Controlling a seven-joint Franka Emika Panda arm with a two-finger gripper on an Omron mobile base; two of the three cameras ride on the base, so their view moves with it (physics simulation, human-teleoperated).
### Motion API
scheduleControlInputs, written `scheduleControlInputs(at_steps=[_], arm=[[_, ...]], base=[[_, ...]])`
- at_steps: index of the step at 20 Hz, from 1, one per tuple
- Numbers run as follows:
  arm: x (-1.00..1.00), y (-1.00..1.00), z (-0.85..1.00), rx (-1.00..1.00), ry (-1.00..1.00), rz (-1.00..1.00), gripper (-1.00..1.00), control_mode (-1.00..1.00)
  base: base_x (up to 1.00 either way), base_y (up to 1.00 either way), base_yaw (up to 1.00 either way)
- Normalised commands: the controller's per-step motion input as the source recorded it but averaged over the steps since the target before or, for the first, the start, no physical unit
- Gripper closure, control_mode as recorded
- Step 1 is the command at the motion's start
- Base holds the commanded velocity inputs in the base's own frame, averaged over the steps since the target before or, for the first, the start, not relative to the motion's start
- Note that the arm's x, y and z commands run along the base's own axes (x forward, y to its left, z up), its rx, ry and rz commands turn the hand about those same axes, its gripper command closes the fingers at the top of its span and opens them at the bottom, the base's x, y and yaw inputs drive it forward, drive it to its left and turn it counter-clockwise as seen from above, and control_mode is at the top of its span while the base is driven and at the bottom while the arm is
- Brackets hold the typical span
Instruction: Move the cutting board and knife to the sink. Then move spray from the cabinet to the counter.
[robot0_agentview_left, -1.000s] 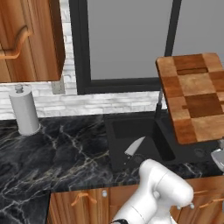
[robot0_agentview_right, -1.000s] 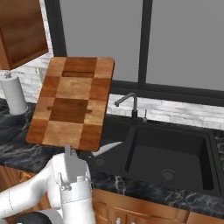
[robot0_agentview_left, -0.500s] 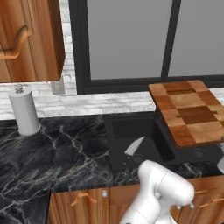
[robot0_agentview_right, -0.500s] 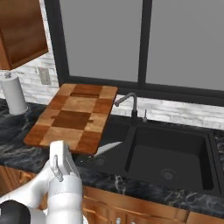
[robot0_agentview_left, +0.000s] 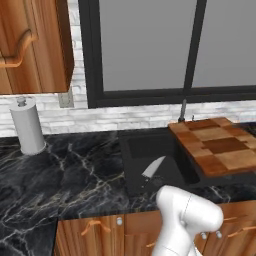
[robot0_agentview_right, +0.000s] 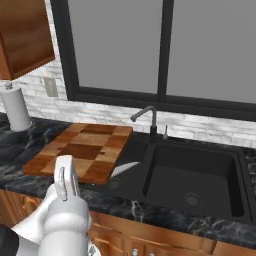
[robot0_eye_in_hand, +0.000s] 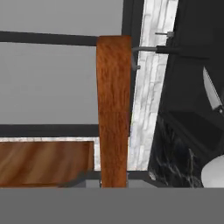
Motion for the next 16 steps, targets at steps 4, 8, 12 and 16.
scheduleControlInputs(at_steps=[4, 8, 12, 16], arm=[[-0.09, 0.1, -0.01, 0.0, 0.32, 0.0, 1.0, -1.0], [0.06, 0.21, -0.05, 0.0, 0.29, 0.0, 1.0, -1.0], [0.39, 0.23, -0.09, 0.0, 0.24, 0.0, 1.0, -1.0], [0.46, 0.19, -0.18, 0.0, 0.19, 0.0, 1.0, -1.0]], base=[[0.0, 0.0, 0.0], [0.0, 0.0, 0.0], [0.0, 0.0, 0.0], [0.0, 0.0, 0.0]])
